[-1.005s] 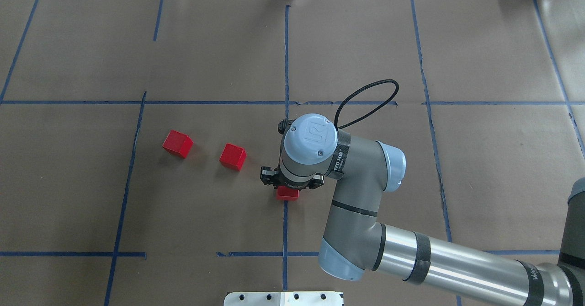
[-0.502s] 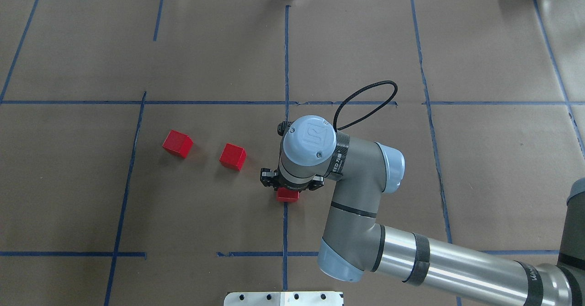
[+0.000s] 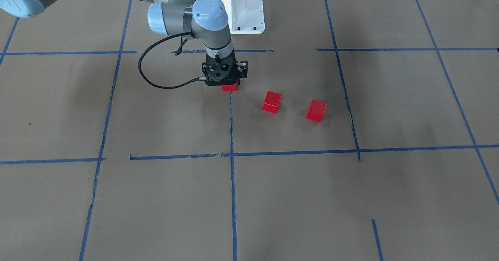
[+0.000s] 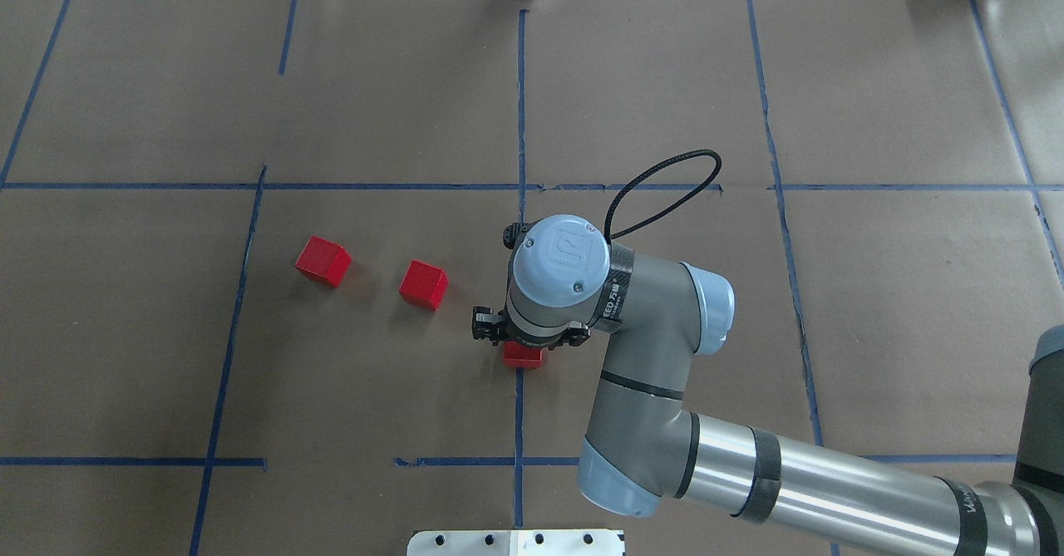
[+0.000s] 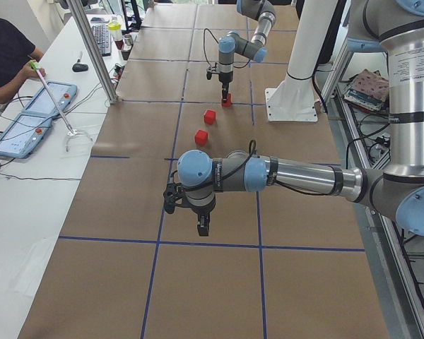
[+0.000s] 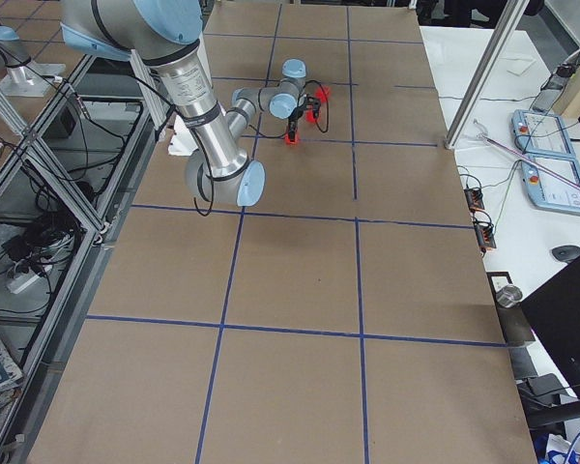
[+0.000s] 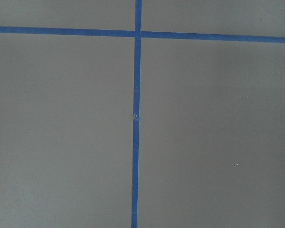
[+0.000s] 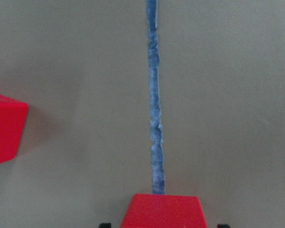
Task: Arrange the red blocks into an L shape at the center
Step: 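Lower the cube onto the center and open the right gripper, then withdraw the right gripper while the left gripper reaches for the nearer red cube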
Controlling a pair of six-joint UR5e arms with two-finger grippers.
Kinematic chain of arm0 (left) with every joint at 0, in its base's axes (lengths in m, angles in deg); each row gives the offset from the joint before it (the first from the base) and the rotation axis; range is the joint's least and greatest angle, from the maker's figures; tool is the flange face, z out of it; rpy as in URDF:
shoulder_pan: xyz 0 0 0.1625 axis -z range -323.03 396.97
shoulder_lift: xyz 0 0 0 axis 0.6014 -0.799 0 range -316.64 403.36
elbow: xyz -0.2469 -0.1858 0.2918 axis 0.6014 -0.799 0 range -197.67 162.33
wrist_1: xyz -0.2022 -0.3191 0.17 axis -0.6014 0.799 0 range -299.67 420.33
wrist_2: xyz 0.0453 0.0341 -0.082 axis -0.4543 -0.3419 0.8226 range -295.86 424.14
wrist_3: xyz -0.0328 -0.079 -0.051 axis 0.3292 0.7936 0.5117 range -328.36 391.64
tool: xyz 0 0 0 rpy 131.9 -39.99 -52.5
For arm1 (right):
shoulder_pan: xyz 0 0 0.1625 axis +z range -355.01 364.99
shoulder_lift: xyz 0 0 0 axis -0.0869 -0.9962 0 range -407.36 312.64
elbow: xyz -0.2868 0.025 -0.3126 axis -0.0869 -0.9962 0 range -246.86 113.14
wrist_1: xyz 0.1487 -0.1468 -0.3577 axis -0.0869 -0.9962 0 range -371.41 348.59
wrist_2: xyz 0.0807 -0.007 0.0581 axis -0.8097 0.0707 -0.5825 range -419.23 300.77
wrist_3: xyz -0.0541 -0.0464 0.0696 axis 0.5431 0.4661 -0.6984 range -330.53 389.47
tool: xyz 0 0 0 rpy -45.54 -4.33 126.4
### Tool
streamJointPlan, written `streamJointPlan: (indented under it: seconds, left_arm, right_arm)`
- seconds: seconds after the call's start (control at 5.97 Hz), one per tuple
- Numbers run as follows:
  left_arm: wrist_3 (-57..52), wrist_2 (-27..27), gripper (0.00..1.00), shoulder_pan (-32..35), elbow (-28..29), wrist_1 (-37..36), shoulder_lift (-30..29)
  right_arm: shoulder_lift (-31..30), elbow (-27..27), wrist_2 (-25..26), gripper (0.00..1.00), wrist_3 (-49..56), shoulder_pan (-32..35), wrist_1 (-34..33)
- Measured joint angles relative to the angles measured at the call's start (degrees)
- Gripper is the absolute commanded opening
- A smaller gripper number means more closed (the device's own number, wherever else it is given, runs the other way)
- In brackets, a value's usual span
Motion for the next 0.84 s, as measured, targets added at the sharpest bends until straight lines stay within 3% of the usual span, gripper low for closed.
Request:
streamJointPlan:
  seconds: [0.33, 0.84]
  left_arm:
    - [0.07, 0.03, 1.0, -0.13, 0.01, 0.03, -0.16]
    - [0.19, 6.22, 1.0, -4.25, -0.23, 4.54, -1.82]
  right_arm:
    - [-0.07, 1.76, 0.37, 1.0, 0.2, 0.13, 0.05]
    - [-4.39, 14.38, -0.1, 1.0, 0.33, 4.23, -7.37]
